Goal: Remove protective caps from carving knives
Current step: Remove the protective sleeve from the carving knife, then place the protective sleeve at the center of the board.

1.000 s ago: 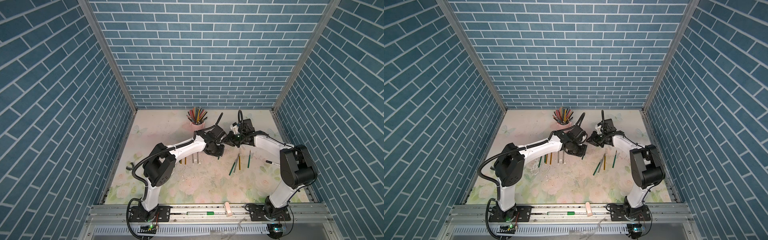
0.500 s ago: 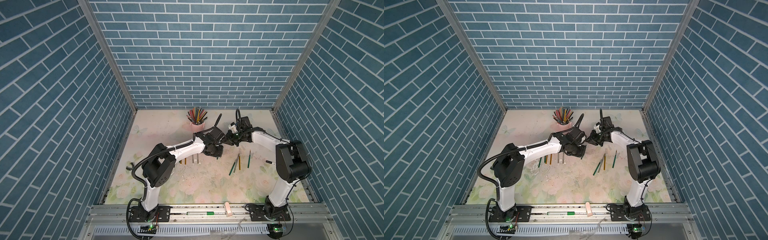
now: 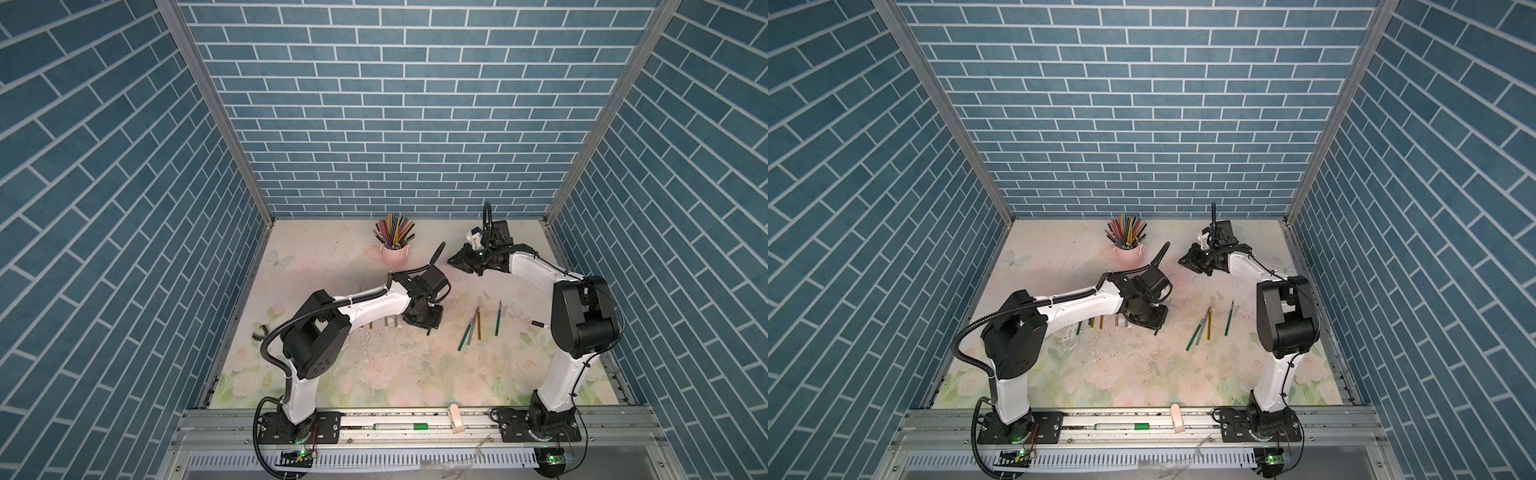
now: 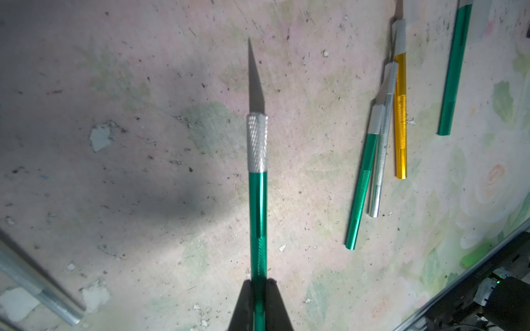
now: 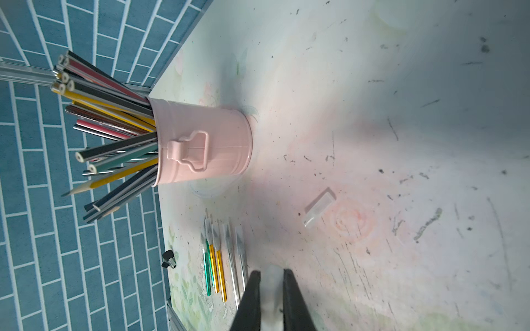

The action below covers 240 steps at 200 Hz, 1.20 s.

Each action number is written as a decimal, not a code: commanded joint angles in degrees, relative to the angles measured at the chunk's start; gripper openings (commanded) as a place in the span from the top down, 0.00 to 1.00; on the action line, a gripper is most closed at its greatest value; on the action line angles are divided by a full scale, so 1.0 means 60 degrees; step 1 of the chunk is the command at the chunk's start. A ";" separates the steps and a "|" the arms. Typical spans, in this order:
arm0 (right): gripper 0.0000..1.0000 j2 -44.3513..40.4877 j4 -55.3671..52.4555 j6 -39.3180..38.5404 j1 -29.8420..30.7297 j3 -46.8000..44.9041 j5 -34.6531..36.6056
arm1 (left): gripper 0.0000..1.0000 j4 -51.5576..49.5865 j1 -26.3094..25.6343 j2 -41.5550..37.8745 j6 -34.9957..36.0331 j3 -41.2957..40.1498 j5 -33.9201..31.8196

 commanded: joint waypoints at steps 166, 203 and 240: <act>0.82 0.0975 -0.1756 -0.1718 -0.0226 -0.0012 0.1257 | 0.92 -0.0034 0.0192 -0.0454 -0.0141 -0.0258 -0.0159; 0.74 0.1039 -0.1835 -0.1769 -0.0225 -0.0026 0.1323 | 0.92 0.0010 0.0192 -0.0418 -0.0171 -0.0288 -0.0128; 0.57 0.1100 -0.1888 -0.1776 -0.0226 -0.0026 0.1381 | 0.92 0.0035 0.0194 -0.0381 -0.0163 -0.0280 -0.0104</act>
